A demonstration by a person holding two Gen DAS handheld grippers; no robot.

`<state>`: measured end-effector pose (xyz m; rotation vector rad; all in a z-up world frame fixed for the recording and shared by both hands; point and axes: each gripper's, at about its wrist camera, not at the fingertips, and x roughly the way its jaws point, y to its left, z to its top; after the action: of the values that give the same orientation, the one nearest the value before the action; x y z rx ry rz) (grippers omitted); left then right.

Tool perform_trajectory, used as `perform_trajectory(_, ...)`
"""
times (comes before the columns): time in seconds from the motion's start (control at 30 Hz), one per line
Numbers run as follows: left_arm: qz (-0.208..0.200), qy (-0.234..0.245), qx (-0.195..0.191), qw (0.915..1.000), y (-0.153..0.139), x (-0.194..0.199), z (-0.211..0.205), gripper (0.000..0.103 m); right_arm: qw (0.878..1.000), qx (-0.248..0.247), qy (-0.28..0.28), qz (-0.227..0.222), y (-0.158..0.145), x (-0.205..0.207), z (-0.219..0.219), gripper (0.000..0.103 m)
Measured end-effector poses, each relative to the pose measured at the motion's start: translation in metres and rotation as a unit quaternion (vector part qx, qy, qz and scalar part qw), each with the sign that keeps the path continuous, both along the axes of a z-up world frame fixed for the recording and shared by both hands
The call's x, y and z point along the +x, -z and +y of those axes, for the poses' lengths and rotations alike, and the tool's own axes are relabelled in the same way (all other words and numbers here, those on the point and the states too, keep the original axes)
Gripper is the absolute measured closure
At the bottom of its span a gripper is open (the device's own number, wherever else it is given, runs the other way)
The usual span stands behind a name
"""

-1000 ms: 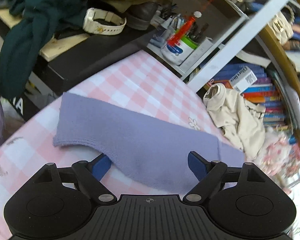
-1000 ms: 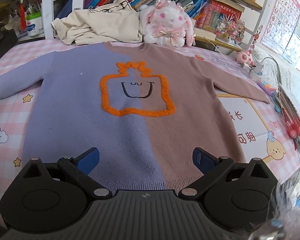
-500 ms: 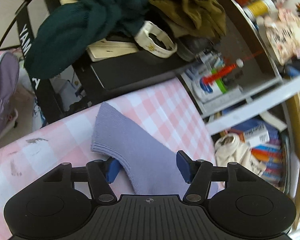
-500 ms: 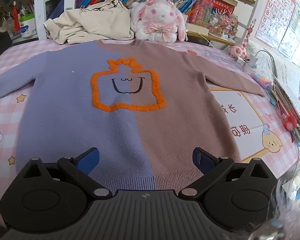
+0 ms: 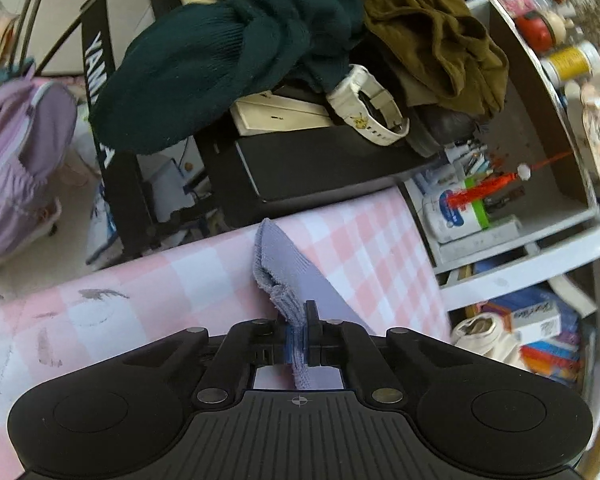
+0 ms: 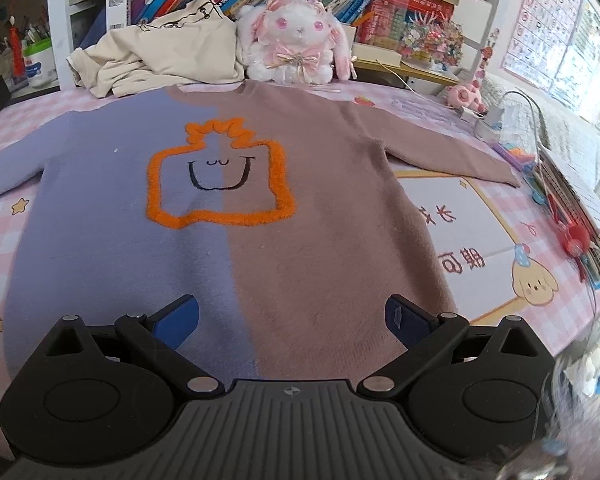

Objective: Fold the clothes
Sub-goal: 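Close the left gripper on the lavender sleeve cuff and lift it, then fold the lavender sleeve across the sweater body and open the left gripper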

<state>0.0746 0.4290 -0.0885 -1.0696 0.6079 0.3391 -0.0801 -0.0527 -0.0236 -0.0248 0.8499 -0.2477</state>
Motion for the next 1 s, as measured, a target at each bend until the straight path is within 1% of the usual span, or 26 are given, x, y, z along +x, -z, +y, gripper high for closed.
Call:
perform_trajectory(0.03, 0.004, 0.003, 0.014, 0.9999, -0.004, 0.001, -0.003, 0.100, 1.000, 0.001, -0.005, -0.002, 0.000, 0.001, -0.004, 0.002)
perform_trajectory(0.13, -0.015, 0.022, 0.054, 0.9982, -0.024, -0.001, -0.023, 0.100, 0.999, 0.003, -0.033, -0.011, -0.001, 0.005, -0.017, 0.002)
perform_trajectory(0.2, -0.030, 0.042, 0.085, 0.9951, -0.042, -0.001, -0.044, 0.100, 0.998, 0.004, -0.060, -0.014, -0.001, 0.010, -0.027, 0.002)
perform_trajectory(0.33, -0.061, 0.090, 0.138, 0.9845, -0.085, 0.003, -0.101, 0.100, 0.992, 0.015, -0.121, -0.014, -0.005, 0.024, -0.053, 0.002)
perform_trajectory(0.43, -0.085, 0.131, 0.178, 0.9715, -0.117, 0.013, -0.157, 0.100, 0.986, 0.042, -0.162, -0.023, -0.011, 0.036, -0.076, 0.002)
perform_trajectory(0.53, -0.105, 0.172, 0.182, 0.9624, -0.138, 0.024, -0.210, 0.100, 0.979, 0.075, -0.191, -0.013, -0.009, 0.049, -0.101, 0.002)
perform_trajectory(0.6, -0.118, 0.197, 0.189, 0.9547, -0.149, 0.033, -0.245, 0.100, 0.974, 0.087, -0.210, -0.001, -0.004, 0.054, -0.115, 0.002)
perform_trajectory(0.77, -0.134, 0.229, 0.218, 0.9391, -0.163, 0.052, -0.318, 0.100, 0.965, 0.107, -0.240, 0.020, 0.004, 0.060, -0.142, 0.002)
perform_trajectory(0.83, -0.135, 0.241, 0.216, 0.9365, -0.163, 0.055, -0.344, 0.100, 0.961, 0.117, -0.250, 0.026, 0.006, 0.062, -0.151, 0.003)
perform_trajectory(1.0, -0.122, 0.271, 0.220, 0.9292, -0.153, 0.065, -0.394, 0.100, 0.958, 0.125, -0.256, 0.026, 0.006, 0.067, -0.170, 0.004)
